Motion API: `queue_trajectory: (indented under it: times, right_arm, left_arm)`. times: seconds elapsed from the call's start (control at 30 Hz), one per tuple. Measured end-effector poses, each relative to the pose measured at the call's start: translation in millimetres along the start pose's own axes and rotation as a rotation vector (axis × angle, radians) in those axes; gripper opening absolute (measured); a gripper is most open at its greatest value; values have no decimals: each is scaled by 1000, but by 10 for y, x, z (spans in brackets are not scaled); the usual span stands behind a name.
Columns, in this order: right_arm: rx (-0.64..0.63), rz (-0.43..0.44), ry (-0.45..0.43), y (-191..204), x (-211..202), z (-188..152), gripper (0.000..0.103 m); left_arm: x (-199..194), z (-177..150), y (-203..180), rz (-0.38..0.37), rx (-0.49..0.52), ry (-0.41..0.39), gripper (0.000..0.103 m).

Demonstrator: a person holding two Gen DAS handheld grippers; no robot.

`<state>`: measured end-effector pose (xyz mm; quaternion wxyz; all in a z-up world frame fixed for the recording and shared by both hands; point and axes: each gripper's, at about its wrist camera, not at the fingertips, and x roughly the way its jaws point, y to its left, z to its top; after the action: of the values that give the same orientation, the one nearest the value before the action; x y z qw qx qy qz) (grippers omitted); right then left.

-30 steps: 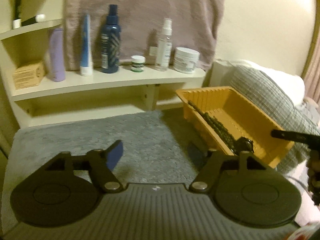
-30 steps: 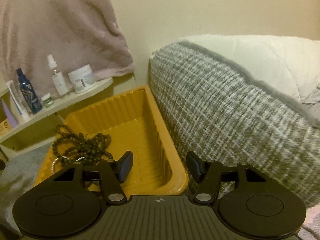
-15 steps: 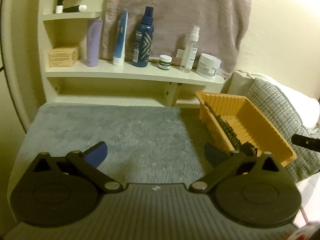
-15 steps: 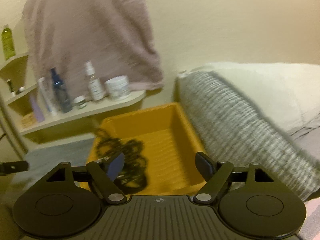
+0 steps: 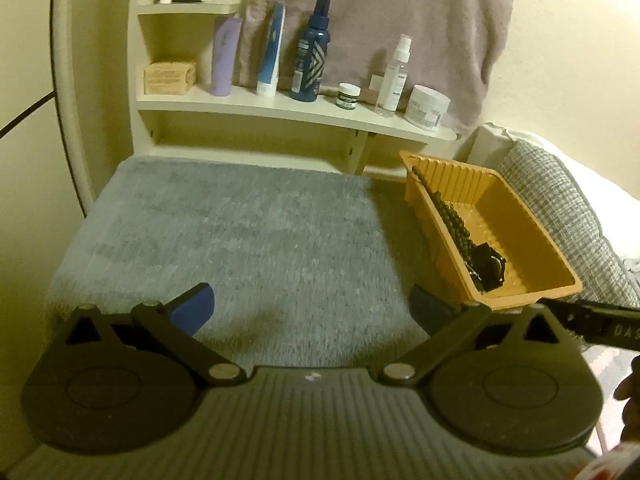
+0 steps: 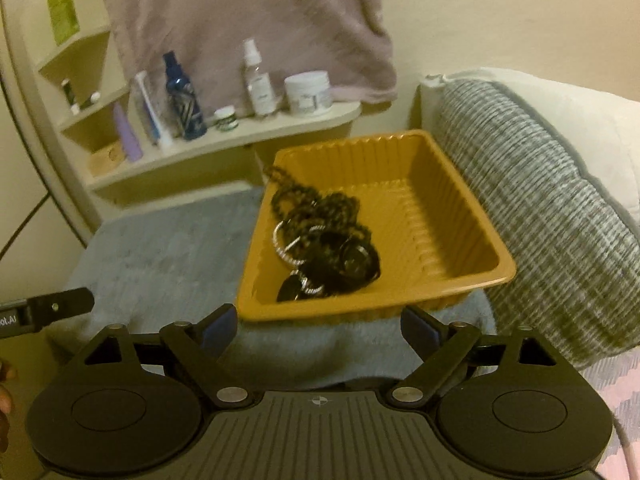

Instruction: Organize jewelry

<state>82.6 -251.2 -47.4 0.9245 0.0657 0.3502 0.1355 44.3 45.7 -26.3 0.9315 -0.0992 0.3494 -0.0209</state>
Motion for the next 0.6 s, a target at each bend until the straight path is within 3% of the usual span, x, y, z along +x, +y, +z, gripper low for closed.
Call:
queue_trajectory:
  times: [0.6]
  right_arm:
    - [-57, 21, 25, 280, -194, -110, 88]
  left_arm:
    - [-352, -137, -246, 65, 54, 5, 102]
